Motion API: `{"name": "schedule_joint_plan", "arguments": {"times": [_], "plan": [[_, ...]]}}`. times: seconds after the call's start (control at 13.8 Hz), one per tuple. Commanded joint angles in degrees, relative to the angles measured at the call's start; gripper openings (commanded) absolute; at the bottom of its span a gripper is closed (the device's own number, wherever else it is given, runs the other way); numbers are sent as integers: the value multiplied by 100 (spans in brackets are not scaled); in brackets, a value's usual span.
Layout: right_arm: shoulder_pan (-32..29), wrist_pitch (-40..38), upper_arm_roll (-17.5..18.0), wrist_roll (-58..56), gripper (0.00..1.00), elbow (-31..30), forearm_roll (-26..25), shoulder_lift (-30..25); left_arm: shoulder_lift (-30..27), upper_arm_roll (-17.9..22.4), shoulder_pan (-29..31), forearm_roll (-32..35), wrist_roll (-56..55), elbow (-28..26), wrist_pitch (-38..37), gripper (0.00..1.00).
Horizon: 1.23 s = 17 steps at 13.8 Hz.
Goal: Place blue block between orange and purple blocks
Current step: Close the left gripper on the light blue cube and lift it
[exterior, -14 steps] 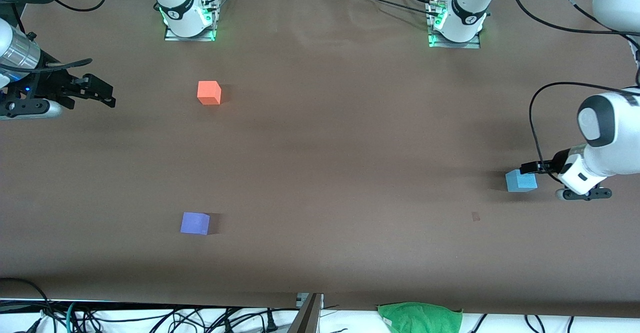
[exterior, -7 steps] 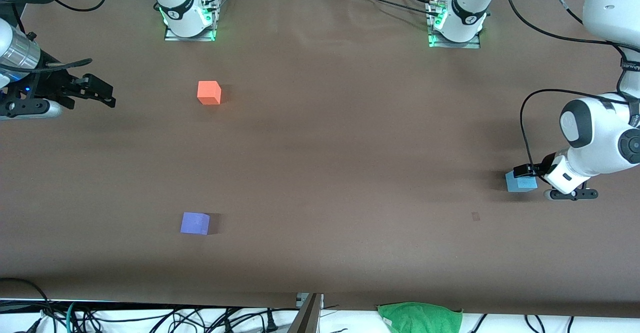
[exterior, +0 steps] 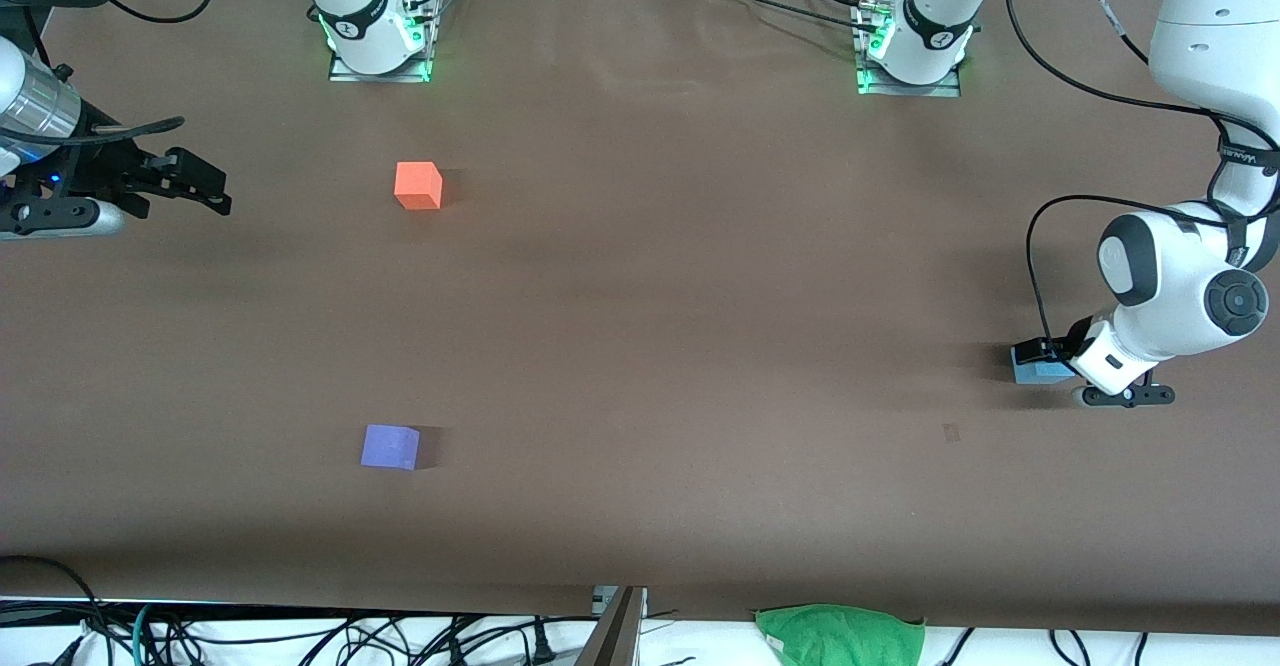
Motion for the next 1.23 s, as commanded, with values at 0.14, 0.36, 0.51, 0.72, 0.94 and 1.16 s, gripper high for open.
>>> {"name": "schedule_joint_plan", "arguments": {"times": [0.14,0.36,0.51,0.72,0.94,1.16], "plan": [[-86,-91,74,-64,100,123,-21,48,82,-19,20,137,90,16,133,85],[-86,-91,74,-64,99,123,-21,48,82,-19,29,137,177,16,124,61],[-86,-91,74,-64,100,123,-21,48,82,-19,29,128,379,33,106,47],[-86,-91,74,-64,99,123,-21,48,30,-19,20,128,345,165,80,47],[-86,-91,74,-64,99,123,-21,48,-76,-298,-155,128,301,227,-113,50],[-86,-91,74,-64,99,123,-21,48,-190,-896,-200,75,-118,245,-288,52]]}}
